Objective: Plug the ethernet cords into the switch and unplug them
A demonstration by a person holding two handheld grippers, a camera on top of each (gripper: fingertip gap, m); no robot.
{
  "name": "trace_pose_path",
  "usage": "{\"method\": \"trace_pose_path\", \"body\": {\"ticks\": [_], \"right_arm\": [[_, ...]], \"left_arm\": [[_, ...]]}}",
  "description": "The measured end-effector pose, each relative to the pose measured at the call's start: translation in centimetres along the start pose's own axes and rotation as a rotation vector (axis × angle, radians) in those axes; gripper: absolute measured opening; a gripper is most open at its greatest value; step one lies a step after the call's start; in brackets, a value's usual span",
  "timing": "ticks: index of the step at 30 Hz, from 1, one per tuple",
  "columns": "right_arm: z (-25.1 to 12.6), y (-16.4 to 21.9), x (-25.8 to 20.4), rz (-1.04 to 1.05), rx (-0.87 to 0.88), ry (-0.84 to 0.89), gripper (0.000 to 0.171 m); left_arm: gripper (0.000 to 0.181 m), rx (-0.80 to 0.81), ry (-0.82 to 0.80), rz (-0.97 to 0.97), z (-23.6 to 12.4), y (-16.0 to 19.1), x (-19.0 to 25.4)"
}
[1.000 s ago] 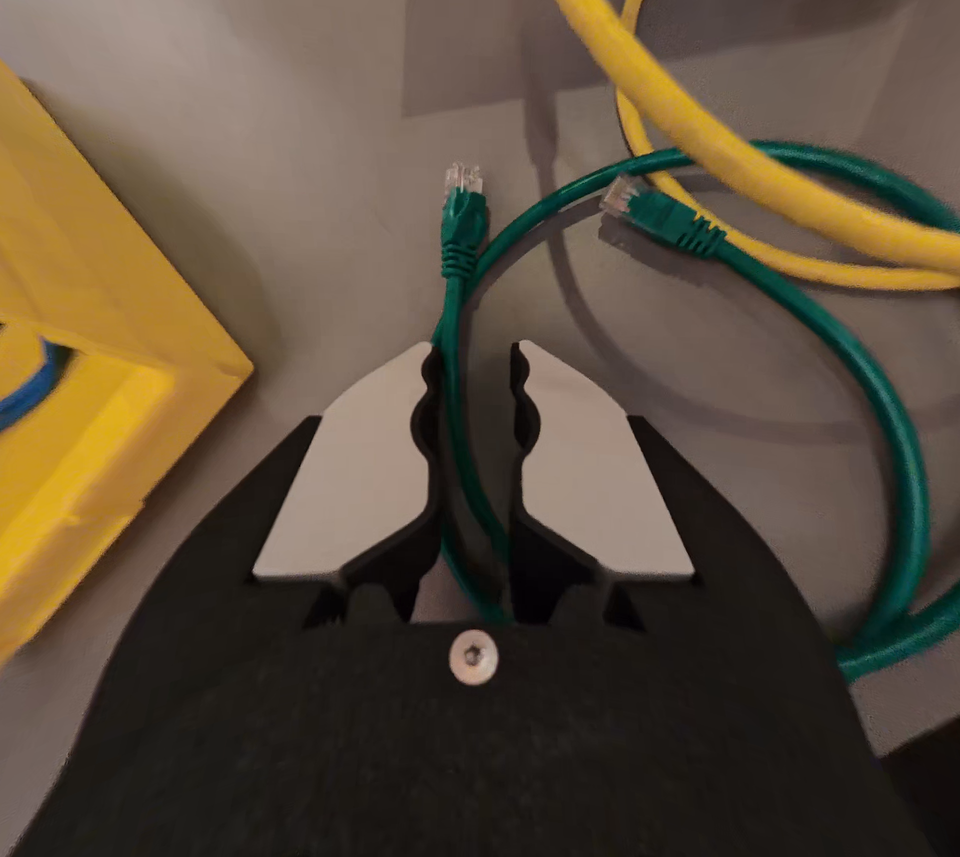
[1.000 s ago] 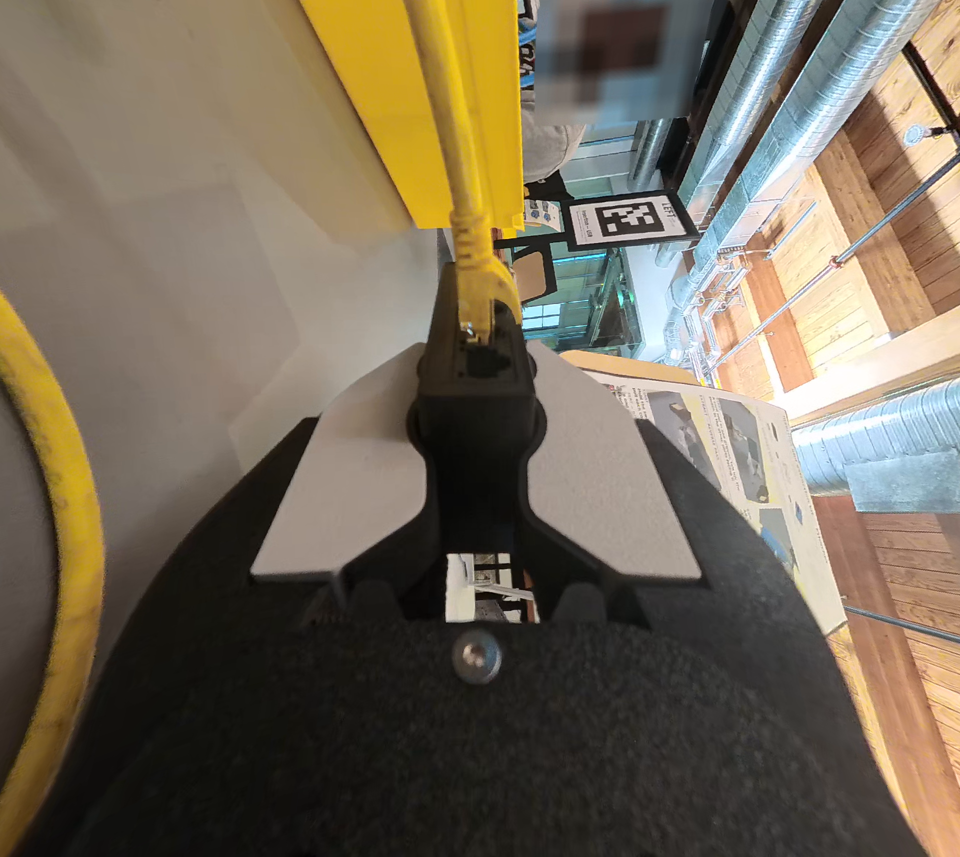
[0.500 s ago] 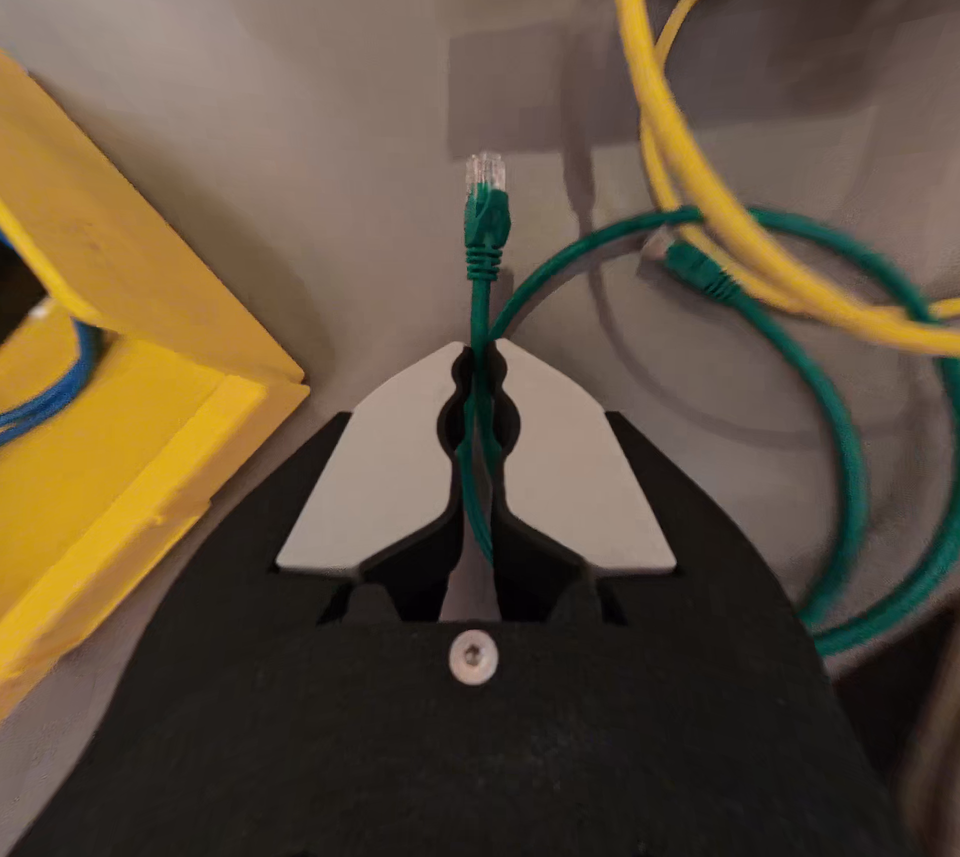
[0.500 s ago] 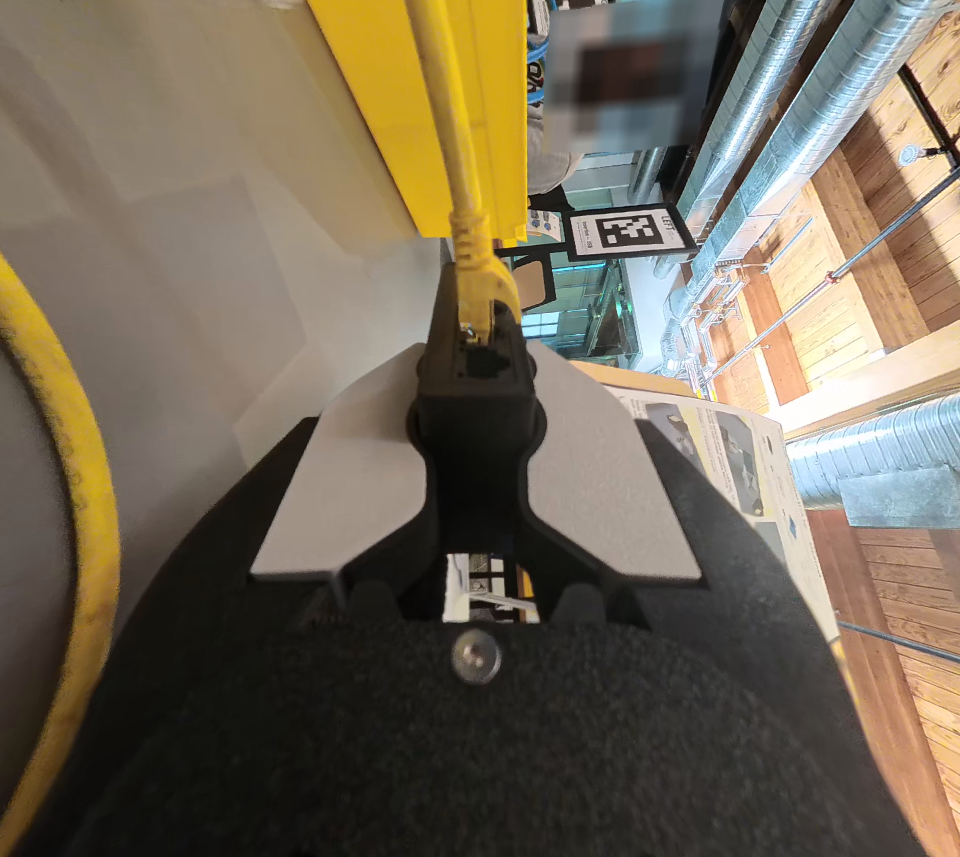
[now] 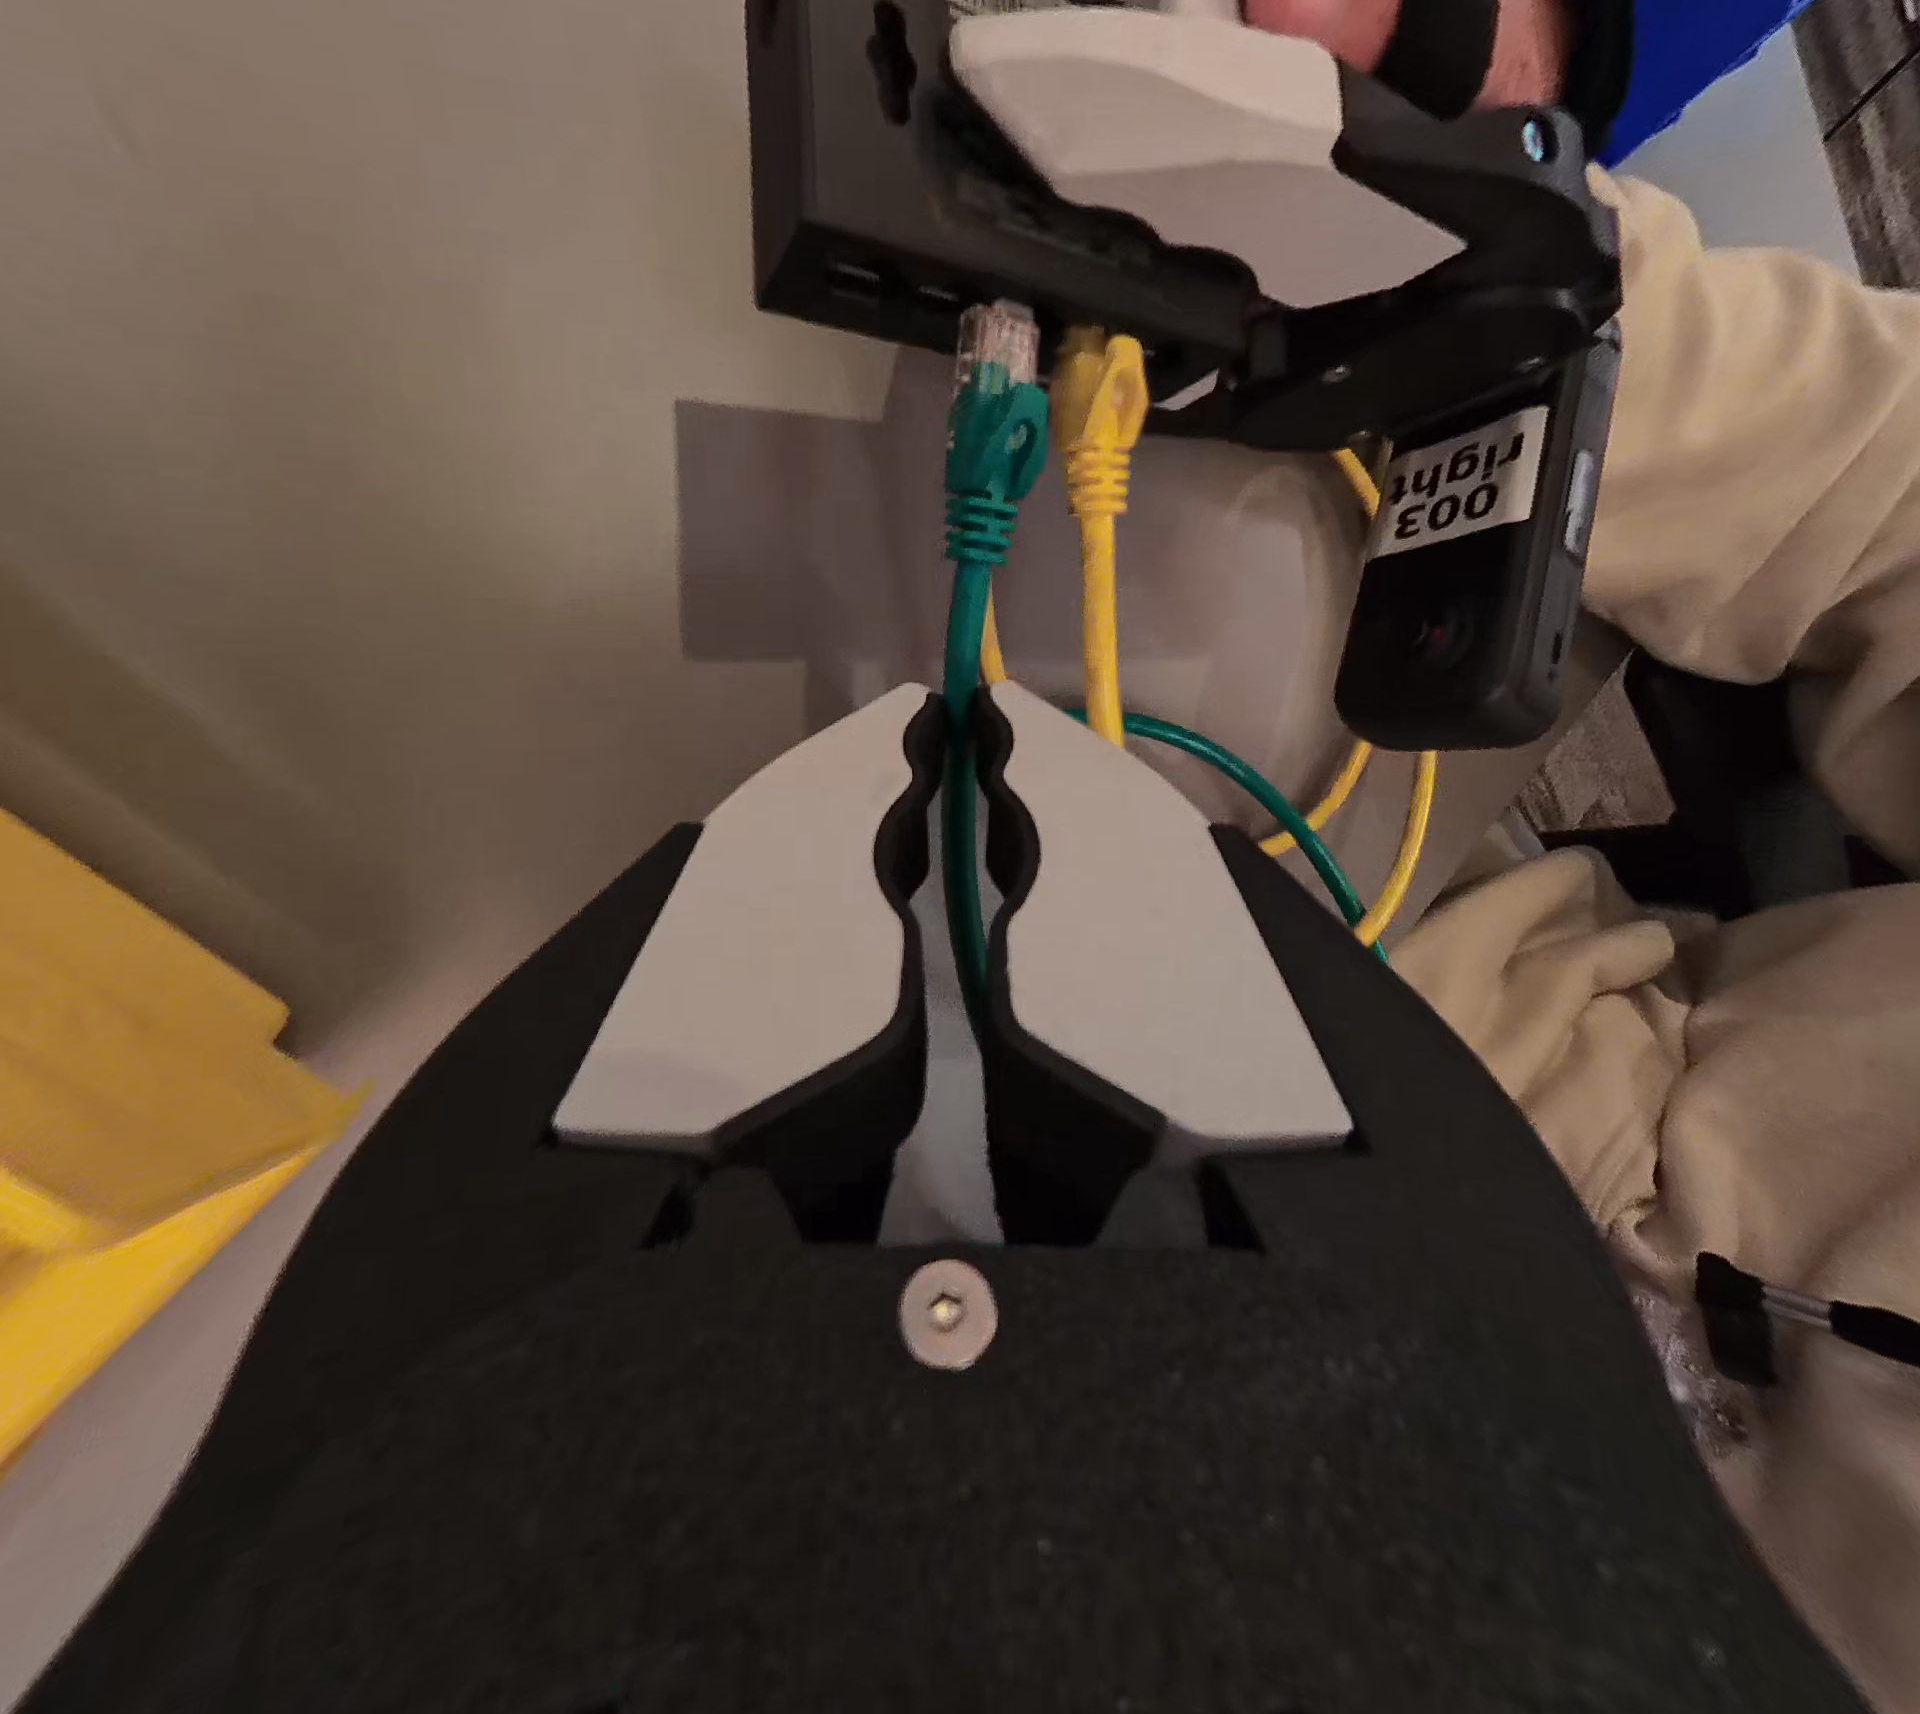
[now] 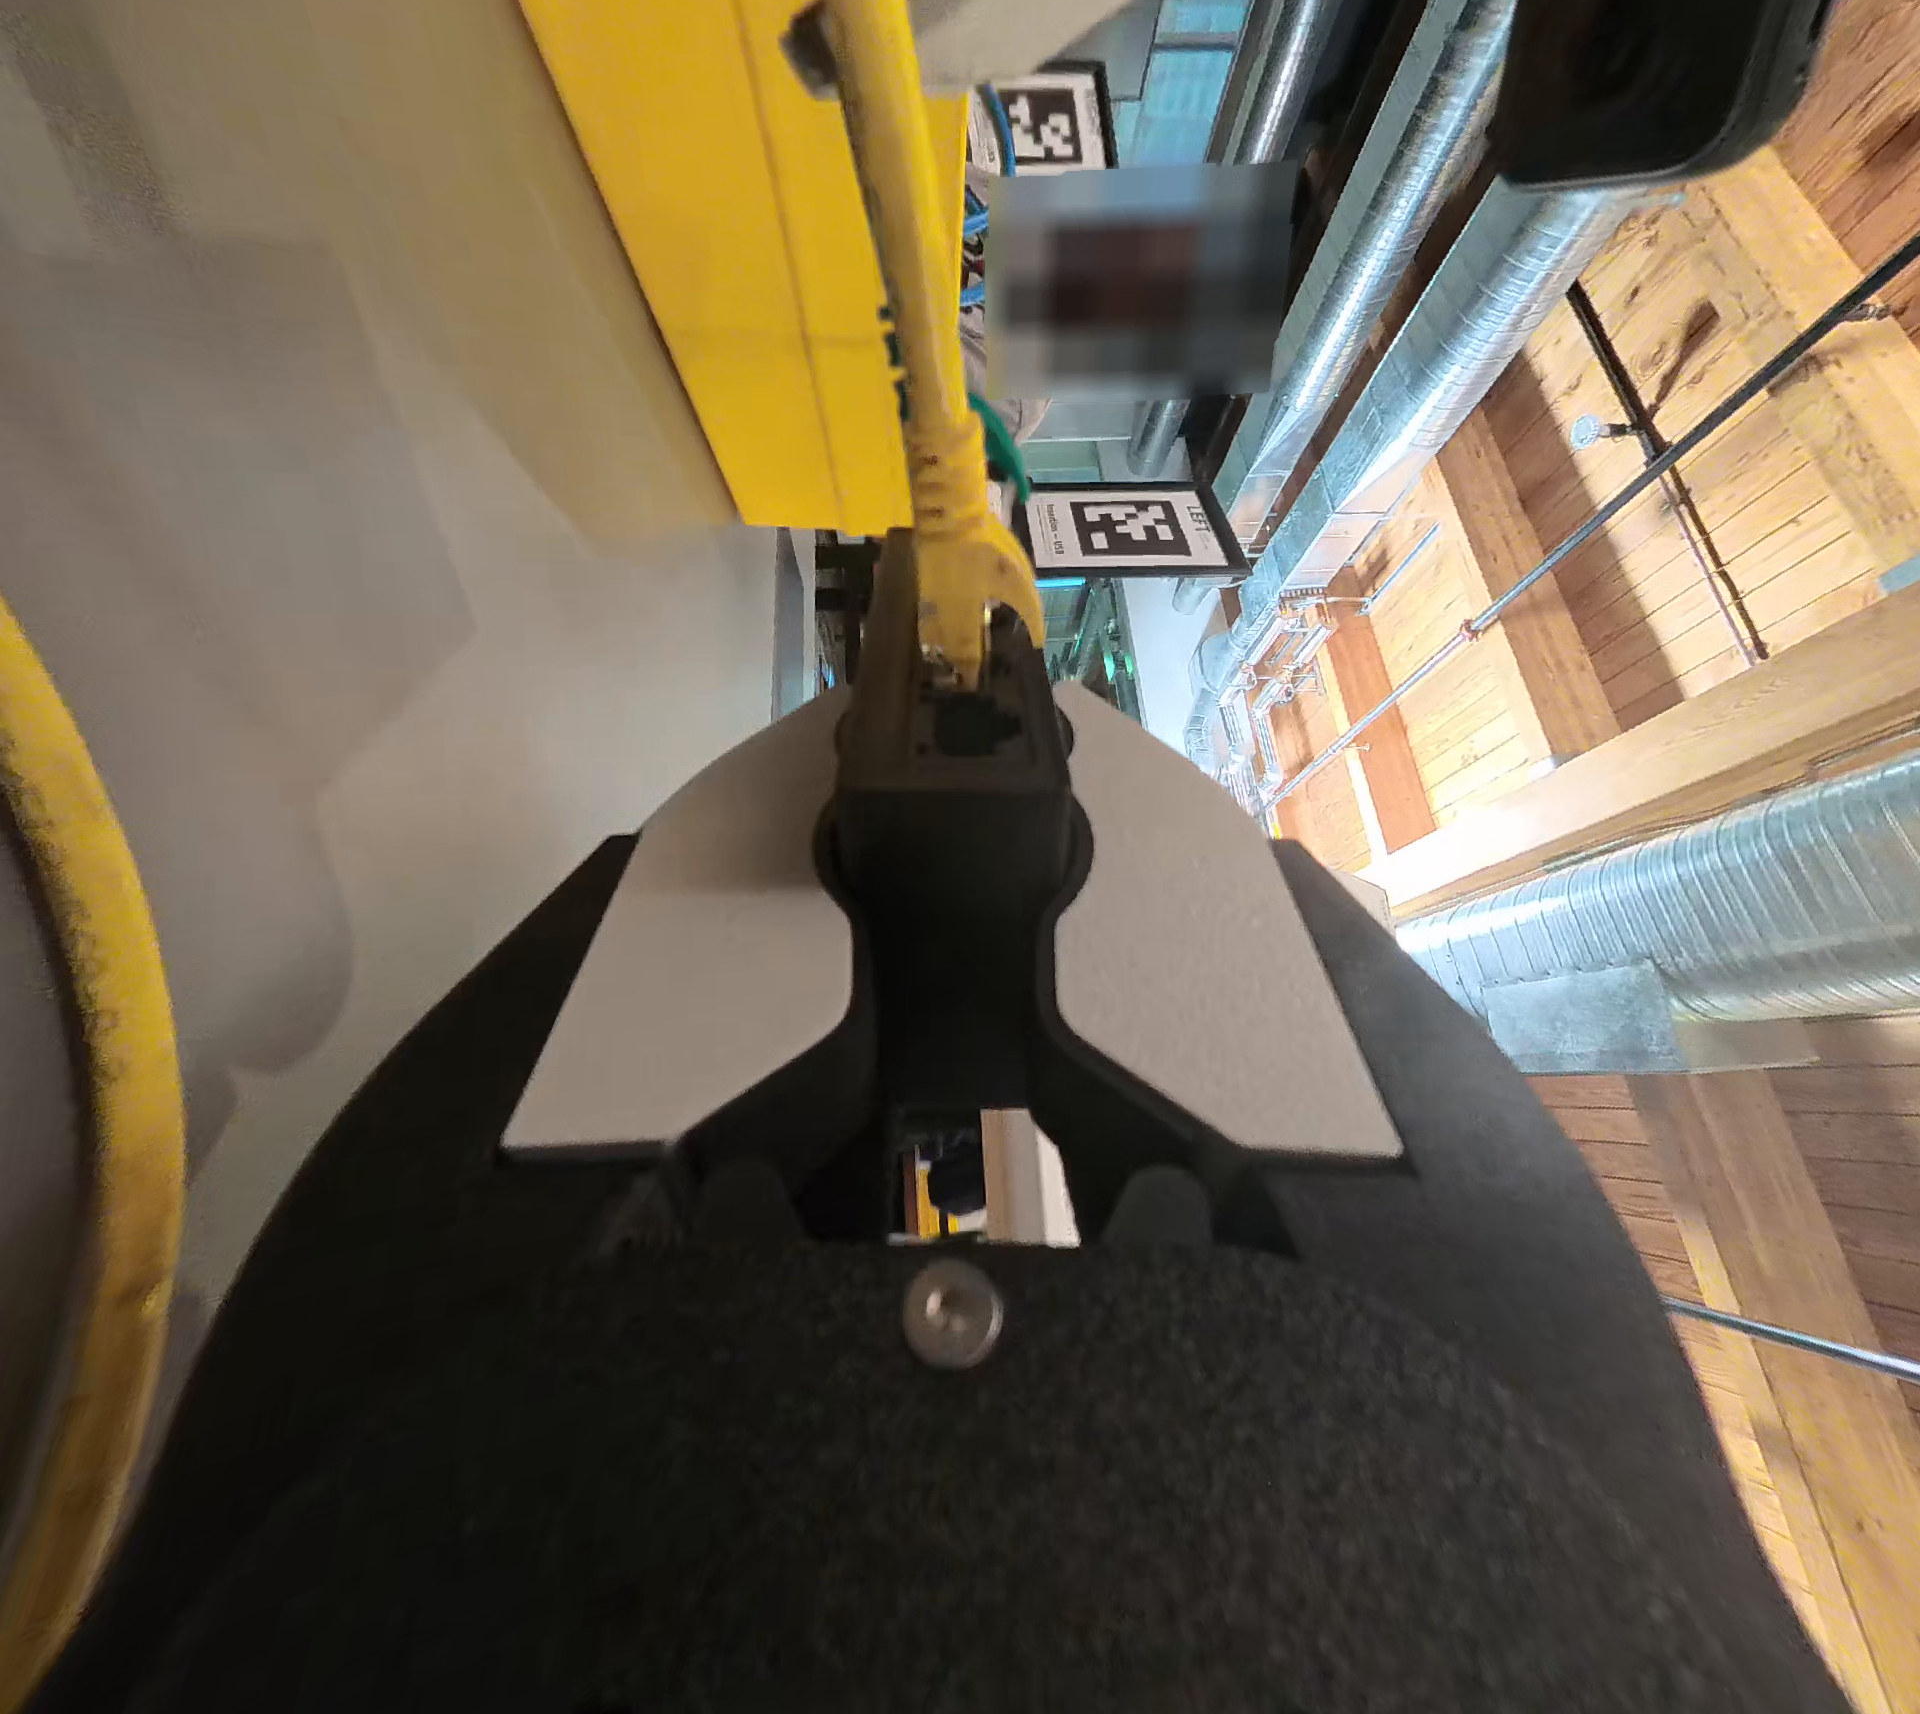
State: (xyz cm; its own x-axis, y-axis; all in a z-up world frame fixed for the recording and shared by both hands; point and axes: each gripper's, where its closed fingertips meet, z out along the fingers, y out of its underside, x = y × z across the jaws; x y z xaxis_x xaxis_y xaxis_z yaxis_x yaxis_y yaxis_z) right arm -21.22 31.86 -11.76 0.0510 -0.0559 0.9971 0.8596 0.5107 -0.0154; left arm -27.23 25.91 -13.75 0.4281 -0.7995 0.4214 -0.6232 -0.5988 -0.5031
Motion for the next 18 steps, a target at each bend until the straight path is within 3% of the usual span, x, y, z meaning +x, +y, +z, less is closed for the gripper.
{"method": "trace_pose_path", "body": {"ticks": [18], "right_arm": [[0.19, 0.06, -0.6, -0.012, -0.009, -0.03, 0.03]], "left_arm": [[0.005, 0.016, 0.046, -0.051, 0.73, -0.21, 0.4]]}}
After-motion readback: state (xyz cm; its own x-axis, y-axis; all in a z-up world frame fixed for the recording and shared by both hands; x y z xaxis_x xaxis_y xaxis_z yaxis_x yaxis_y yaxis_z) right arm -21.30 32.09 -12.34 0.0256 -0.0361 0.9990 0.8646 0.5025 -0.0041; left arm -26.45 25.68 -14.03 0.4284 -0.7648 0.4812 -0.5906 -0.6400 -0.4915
